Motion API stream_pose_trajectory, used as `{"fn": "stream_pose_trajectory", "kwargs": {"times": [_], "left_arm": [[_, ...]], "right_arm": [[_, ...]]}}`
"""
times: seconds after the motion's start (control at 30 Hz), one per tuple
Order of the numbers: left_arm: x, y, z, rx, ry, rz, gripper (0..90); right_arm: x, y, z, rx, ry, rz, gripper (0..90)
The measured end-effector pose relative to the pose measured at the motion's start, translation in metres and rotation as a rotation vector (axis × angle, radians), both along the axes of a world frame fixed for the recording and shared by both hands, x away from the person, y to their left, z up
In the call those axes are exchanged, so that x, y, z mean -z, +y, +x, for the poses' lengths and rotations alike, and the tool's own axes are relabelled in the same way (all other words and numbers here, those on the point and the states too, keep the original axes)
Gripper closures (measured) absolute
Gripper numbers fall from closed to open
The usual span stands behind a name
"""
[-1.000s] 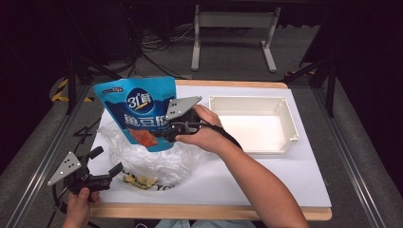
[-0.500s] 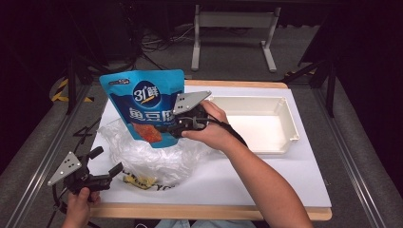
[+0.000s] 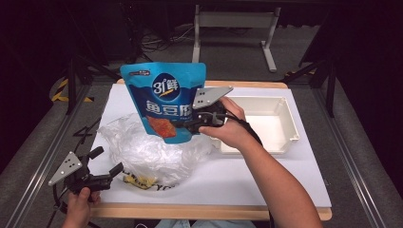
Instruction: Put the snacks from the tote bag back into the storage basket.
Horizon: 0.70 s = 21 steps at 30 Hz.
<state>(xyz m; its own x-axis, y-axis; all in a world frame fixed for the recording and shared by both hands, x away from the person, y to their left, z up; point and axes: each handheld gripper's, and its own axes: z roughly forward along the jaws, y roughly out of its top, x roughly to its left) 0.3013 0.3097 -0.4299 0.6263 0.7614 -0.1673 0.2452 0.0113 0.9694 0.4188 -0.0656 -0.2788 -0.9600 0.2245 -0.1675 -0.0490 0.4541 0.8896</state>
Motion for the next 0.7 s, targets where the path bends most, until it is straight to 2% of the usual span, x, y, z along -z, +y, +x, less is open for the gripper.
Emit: {"fn": "stream_pose_trajectory", "kwargs": {"times": [0.13, 0.7], "left_arm": [[0.0, 0.0, 0.0, 0.002, 0.004, 0.005, 0.4], [0.001, -0.001, 0.001, -0.001, 0.004, 0.003, 0.4]], "right_arm": [[-0.004, -0.014, 0.0, 0.024, 0.01, 0.012, 53.1], [-0.019, -0.068, 0.002, 0.106, -0.001, 0.022, 53.1]]}}
